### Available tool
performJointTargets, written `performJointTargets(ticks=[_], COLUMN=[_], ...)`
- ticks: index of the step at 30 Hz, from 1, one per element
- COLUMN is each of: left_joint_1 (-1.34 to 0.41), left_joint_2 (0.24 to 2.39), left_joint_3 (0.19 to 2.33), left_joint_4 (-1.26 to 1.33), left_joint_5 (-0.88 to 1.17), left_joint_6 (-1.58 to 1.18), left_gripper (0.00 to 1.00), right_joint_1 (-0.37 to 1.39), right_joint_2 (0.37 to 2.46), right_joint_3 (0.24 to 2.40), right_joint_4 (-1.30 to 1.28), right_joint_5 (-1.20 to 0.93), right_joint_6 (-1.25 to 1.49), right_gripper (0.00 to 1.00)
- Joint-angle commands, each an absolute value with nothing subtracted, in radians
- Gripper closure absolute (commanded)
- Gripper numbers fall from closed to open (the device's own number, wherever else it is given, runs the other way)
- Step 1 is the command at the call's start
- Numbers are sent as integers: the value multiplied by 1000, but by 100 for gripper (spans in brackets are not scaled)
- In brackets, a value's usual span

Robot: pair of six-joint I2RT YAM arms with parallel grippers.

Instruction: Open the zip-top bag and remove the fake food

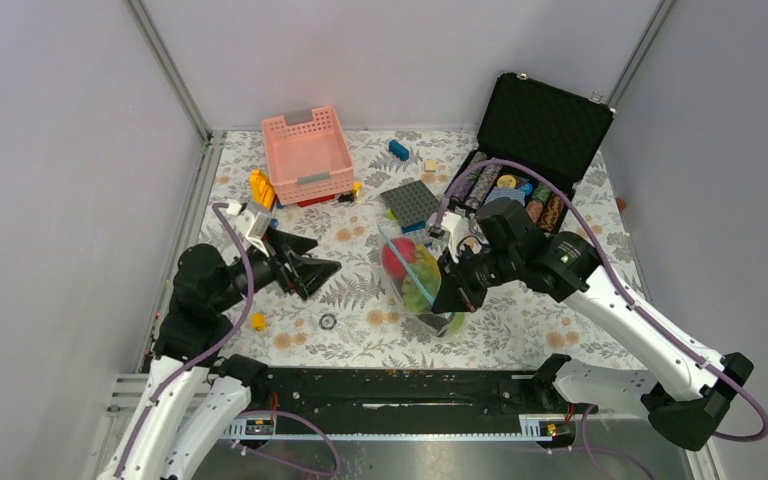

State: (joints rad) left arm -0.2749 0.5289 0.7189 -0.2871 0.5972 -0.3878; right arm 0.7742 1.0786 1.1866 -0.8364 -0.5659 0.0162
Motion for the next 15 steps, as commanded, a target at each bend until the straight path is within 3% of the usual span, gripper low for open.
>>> performJointTargets(ticks=[1,8,15], left_joint_1=[-386,-554,-747], left_joint_2=[526,672,777], left_joint_3=[813,970,1046], left_joint_4=[-134,-208,-257], left_joint_5=[650,678,653], left_joint_6=[-227,-42,76], left_gripper=[14,22,22], right_joint_1=[793,792,793], right_joint_2=[1056,1117,1169], right_joint_3=[1298,1485,1590], right_joint_4=[-883,-1023,-1130], right_joint_5=[-656,-670,-732], right_joint_6=[-50,-135,-208], right_gripper=[100,100,100])
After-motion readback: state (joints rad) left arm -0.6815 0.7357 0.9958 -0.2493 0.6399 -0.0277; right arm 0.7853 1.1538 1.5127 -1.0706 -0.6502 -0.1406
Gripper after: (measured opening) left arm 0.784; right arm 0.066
